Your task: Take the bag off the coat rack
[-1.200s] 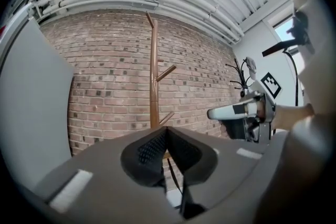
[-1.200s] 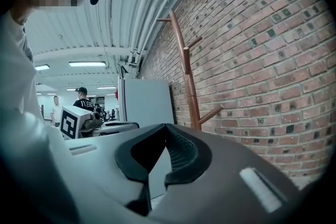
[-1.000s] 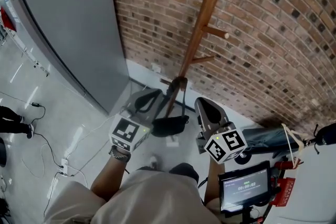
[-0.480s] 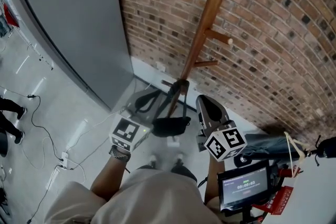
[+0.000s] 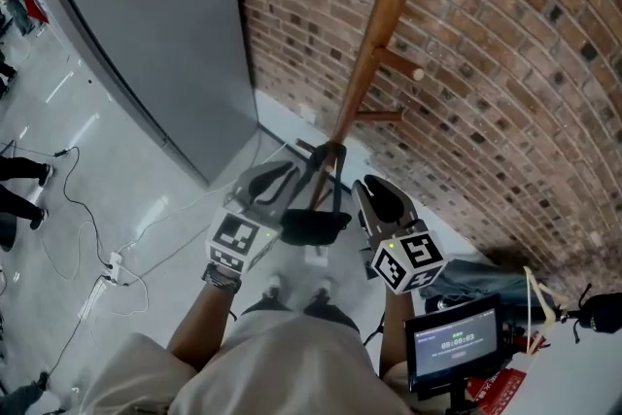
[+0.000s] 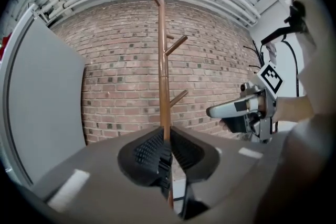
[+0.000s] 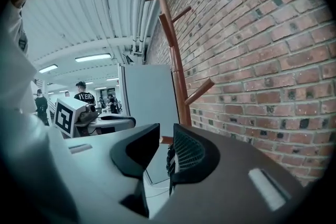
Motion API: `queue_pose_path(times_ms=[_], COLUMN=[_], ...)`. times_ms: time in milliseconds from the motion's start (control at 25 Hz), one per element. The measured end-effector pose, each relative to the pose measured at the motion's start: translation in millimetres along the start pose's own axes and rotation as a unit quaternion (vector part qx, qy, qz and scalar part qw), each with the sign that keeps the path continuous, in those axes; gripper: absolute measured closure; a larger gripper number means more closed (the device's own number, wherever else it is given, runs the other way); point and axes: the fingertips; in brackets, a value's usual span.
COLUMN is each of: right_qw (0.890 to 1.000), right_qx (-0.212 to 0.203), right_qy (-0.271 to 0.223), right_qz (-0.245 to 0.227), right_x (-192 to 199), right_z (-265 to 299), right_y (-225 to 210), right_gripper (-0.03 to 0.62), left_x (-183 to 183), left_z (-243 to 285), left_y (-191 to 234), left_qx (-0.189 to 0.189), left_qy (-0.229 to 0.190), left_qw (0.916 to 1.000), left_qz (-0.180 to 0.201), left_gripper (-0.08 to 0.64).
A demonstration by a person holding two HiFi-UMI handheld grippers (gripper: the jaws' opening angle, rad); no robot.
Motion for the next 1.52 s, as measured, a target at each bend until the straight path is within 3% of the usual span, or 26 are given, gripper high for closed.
queue_pose_path(times_ms=[520,800,1280,1520], right_qw=[0.996,0.993,0.986,0.986], right_qx=[-0.041,-0.039,-0.055,-0.056], right_qy=[0.08,0.104,0.136,0.136], right_qz=[-0.026,-0.027,-0.078,-0.073], right_x=[55,72,101,107], right_z=[46,67,88,95], right_y=[-11,-17,-8,-8], right_gripper=[0.468,0.456,0.431,0.447], left_x=[64,100,148,159], left_z=[28,49,78,87], left_y=[13,18,17,20], left_qx=[-0.012,0.005,0.03,0.032], left_qy=[0.074,0.106,0.155,0.157], left_qw=[0.997,0.9938,0.9862,0.9849], left_qz=[-0.017,-0.032,-0.05,-0.064], left_gripper=[0.445,0.423,0.402,0.402])
Point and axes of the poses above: the fingertips, and each gripper's own axes: z forward along the fingers, y to its left, x out of its underside, and after that the axes turned 15 degrees about x, right-handed
